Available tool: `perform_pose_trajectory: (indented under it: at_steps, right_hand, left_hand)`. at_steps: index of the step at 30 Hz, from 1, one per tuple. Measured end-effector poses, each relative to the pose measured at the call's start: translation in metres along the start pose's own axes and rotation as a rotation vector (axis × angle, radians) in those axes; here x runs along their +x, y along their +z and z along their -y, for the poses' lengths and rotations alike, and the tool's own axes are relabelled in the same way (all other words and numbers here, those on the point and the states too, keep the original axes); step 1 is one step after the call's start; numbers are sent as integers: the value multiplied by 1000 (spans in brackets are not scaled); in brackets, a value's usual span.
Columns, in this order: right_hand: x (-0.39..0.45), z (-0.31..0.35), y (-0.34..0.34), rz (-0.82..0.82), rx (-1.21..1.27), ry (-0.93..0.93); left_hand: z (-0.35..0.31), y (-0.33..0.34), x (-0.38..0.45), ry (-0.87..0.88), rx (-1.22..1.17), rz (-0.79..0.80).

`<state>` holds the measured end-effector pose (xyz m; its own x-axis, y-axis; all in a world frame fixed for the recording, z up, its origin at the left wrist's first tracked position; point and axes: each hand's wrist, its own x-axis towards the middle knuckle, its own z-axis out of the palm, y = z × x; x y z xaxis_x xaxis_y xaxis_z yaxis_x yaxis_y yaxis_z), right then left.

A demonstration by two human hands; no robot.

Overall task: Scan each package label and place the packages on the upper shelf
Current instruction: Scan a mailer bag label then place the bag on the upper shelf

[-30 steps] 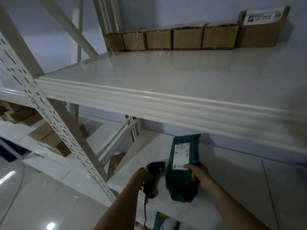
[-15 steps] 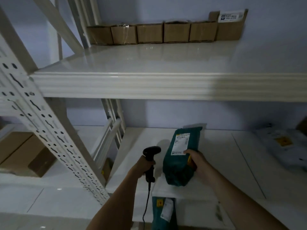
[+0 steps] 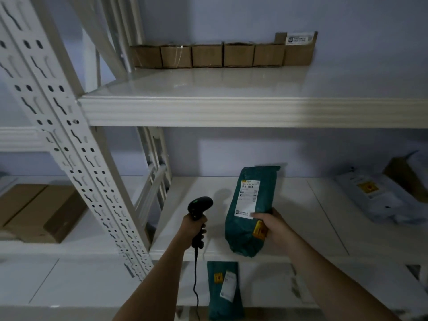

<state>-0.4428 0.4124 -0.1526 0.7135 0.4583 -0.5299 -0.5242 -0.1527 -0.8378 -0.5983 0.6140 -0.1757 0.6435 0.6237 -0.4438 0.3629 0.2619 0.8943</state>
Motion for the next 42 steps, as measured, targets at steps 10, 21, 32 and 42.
perform_pose_trajectory:
  at_steps: [10, 21, 32, 42]
  right_hand:
    - [-9, 11, -41, 48, -26, -43]
    - [-16, 16, -37, 27, -85, -159]
    - [-31, 22, -18, 30, -46, -213]
    - [-31, 24, -21, 37, -80, -216]
  left_hand:
    - [-8, 28, -24, 34, 18, -131]
    - [-76, 56, -49, 155, 35, -77]
    - [-106, 83, -73, 237, 177, -1]
    - [-114, 89, -80, 285, 210, 26]
